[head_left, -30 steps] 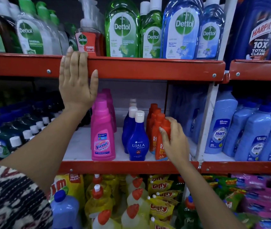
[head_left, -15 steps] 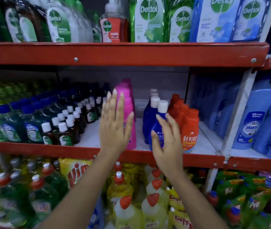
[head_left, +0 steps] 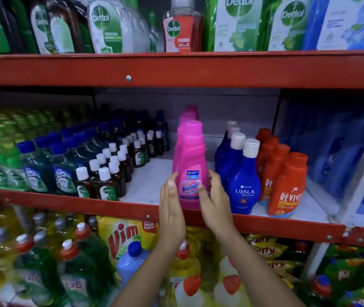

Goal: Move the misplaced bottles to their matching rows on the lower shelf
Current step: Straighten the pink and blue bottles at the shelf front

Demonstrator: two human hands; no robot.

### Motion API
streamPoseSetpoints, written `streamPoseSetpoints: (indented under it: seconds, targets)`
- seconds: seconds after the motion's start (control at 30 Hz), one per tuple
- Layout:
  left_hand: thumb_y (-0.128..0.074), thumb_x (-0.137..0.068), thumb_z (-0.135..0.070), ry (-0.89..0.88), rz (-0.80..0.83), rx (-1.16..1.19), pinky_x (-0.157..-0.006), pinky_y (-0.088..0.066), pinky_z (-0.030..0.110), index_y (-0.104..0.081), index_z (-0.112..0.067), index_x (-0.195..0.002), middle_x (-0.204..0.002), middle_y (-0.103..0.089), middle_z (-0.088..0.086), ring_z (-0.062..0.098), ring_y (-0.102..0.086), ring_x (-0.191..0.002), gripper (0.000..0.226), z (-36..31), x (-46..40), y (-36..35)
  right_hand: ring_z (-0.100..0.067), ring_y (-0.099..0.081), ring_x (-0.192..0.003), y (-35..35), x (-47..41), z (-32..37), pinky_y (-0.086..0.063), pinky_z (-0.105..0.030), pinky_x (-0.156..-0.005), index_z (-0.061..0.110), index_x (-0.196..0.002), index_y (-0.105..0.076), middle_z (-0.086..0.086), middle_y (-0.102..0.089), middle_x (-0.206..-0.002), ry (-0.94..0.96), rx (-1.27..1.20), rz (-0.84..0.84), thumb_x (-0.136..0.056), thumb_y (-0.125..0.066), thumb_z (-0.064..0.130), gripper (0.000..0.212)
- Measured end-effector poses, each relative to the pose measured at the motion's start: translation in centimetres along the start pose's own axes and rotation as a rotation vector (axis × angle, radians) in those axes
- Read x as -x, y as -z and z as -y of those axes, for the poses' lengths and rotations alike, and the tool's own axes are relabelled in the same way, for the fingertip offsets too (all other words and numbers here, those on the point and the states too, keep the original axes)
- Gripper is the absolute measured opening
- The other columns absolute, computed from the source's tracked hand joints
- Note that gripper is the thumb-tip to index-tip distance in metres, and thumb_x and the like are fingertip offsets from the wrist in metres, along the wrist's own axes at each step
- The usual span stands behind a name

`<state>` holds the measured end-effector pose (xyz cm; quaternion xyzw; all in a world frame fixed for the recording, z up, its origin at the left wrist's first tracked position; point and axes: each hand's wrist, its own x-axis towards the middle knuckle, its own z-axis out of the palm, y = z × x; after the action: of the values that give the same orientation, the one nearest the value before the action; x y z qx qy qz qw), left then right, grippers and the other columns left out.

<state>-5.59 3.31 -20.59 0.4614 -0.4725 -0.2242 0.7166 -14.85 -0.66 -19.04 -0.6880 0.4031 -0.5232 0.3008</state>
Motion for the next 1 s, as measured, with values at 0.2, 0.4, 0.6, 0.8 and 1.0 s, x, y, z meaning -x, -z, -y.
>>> streamPoseSetpoints:
  seconds: [0.2, 0.4, 0.6, 0.8, 1.0]
  targets:
    - [-0.021, -0.093, -0.059, 0.087, 0.023, 0.133, -0.079, -0.044, 0.001, -0.052, -0.016, -0.135, -0.128, -0.06, -0.005, -0.012, -0.057, -0.107, 0.068, -0.5, -0.9, 0.7, -0.013, -0.061, -0.111, -0.3, -0.1, -0.4, -0.058, -0.033, -0.089, 0.02, -0.135, -0.041, -0.002, -0.059, -0.13, -0.018, 0.005, -0.015, -0.099, -0.051, 0.019, 0.037]
    - [-0.022, -0.089, -0.054, 0.071, -0.013, 0.218, -0.075, -0.046, 0.003, -0.058, -0.016, -0.125, -0.115, -0.065, -0.012, -0.01, -0.061, -0.102, 0.064, -0.9, -2.1, 1.4, -0.009, -0.06, -0.115, -1.3, 0.0, -1.1, -0.057, -0.026, -0.088, 0.022, -0.13, -0.044, 0.001, -0.059, -0.13, 0.059, 0.086, -0.024, -0.094, -0.061, 0.032, 0.041]
    - [-0.022, -0.09, -0.056, 0.087, -0.013, 0.232, -0.082, -0.047, 0.005, -0.061, -0.027, -0.117, -0.114, -0.066, -0.016, -0.007, -0.06, -0.108, 0.056, -0.7, -2.4, 1.8, -0.011, -0.06, -0.116, -1.9, -0.2, -1.7, -0.06, -0.033, -0.085, 0.025, -0.131, -0.042, 0.001, -0.058, -0.132, 0.062, 0.15, -0.052, -0.092, -0.064, 0.036, 0.046]
    - [-0.022, -0.1, -0.056, 0.032, -0.083, 0.173, -0.077, -0.044, 0.002, -0.058, -0.015, -0.125, -0.115, -0.062, -0.012, -0.011, -0.058, -0.104, 0.06, -0.8, -1.6, 1.4, -0.009, -0.06, -0.115, -0.9, 0.0, -0.9, -0.058, -0.033, -0.09, 0.023, -0.132, -0.047, 0.004, -0.059, -0.129, 0.041, 0.081, -0.016, -0.091, -0.065, 0.038, 0.047]
    - [-0.026, -0.1, -0.041, -0.227, -0.16, -0.041, -0.084, -0.041, 0.015, -0.057, -0.018, -0.101, -0.097, -0.059, -0.006, 0.007, -0.055, -0.096, 0.039, -0.8, 1.1, -2.0, -0.014, -0.061, -0.105, 3.9, 2.9, 0.2, -0.055, -0.036, -0.087, 0.01, -0.119, -0.06, -0.001, -0.061, -0.112, 0.295, 0.11, -0.411, -0.094, -0.061, 0.015, 0.025]
